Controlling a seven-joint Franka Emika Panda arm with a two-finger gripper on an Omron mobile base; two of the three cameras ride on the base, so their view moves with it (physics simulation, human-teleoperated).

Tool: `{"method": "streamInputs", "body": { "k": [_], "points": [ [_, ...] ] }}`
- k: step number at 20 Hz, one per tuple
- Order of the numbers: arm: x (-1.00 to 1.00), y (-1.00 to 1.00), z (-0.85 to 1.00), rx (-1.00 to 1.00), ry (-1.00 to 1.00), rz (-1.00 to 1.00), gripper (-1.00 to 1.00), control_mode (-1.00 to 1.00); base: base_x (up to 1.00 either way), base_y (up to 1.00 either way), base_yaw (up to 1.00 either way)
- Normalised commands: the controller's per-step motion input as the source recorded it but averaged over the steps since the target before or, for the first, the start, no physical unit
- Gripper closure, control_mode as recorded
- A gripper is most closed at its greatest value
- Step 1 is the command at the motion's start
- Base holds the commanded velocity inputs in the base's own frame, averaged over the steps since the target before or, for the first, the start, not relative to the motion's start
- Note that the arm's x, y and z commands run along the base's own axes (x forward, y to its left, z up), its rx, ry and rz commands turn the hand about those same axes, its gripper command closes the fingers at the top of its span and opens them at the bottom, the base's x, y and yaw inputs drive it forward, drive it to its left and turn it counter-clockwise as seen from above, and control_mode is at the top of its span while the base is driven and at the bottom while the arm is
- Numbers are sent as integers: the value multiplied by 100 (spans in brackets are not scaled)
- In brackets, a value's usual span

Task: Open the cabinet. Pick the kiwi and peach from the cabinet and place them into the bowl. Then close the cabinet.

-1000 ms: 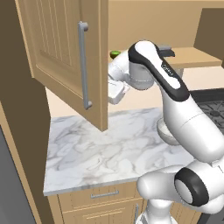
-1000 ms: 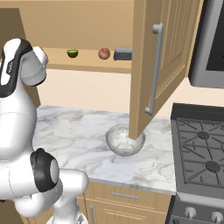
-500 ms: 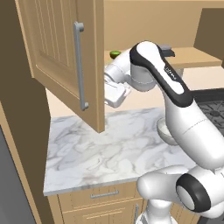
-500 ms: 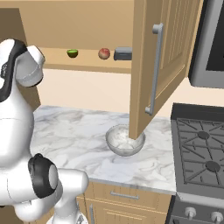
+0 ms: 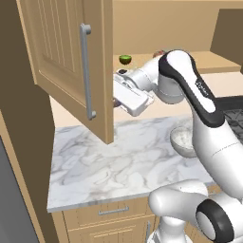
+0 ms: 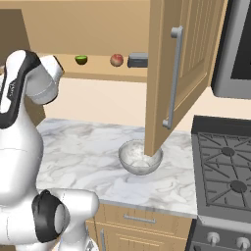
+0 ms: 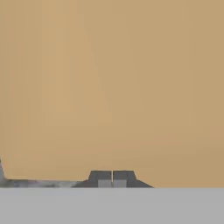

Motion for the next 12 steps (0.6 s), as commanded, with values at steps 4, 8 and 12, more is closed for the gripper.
{"method": "streamInputs", "body": {
  "k": [4,8,12],
  "points": [
    [1,-35,0,-3,-2,-52,100,-100,0,0,0],
    [0,-48,0,0,0,-48,100,-100,0,0,0],
    [7,-47,0,0,0,-45,100,-100,0,0,0]
  ]
}}
